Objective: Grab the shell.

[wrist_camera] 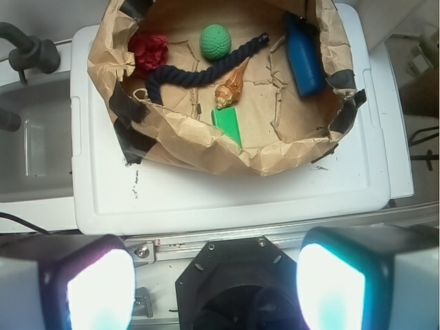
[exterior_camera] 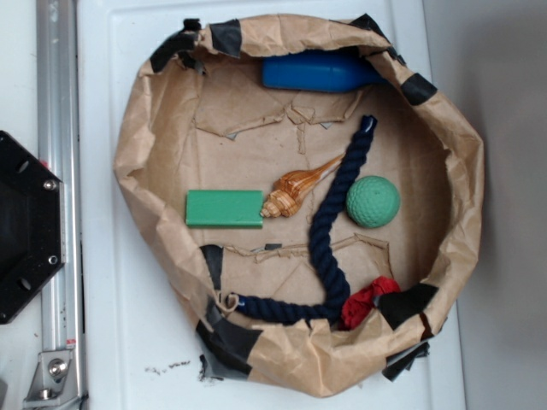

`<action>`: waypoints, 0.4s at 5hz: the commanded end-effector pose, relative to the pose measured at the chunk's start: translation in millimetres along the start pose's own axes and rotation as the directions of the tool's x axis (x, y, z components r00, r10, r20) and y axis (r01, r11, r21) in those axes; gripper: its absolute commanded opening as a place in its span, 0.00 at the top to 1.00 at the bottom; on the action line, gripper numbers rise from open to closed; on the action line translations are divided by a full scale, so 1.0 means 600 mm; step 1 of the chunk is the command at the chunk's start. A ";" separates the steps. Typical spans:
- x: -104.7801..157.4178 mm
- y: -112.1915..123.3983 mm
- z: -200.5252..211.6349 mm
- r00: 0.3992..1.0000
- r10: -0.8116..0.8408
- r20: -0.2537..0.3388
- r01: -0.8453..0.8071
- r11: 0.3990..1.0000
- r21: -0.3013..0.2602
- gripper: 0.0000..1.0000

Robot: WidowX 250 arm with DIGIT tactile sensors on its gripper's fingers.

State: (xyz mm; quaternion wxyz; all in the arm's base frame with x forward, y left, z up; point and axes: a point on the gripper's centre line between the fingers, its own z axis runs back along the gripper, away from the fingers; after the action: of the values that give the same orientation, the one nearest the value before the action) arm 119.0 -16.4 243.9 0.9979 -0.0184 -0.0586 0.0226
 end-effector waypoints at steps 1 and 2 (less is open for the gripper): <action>0.000 0.000 0.000 1.000 0.000 0.000 0.000 1.000 0.000 0.00; 0.044 0.042 -0.087 0.969 0.210 0.131 -0.229 0.962 0.152 0.00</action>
State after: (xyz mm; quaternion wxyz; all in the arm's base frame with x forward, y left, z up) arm 150.1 8.9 186.6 0.9828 0.0555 -0.1022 0.1437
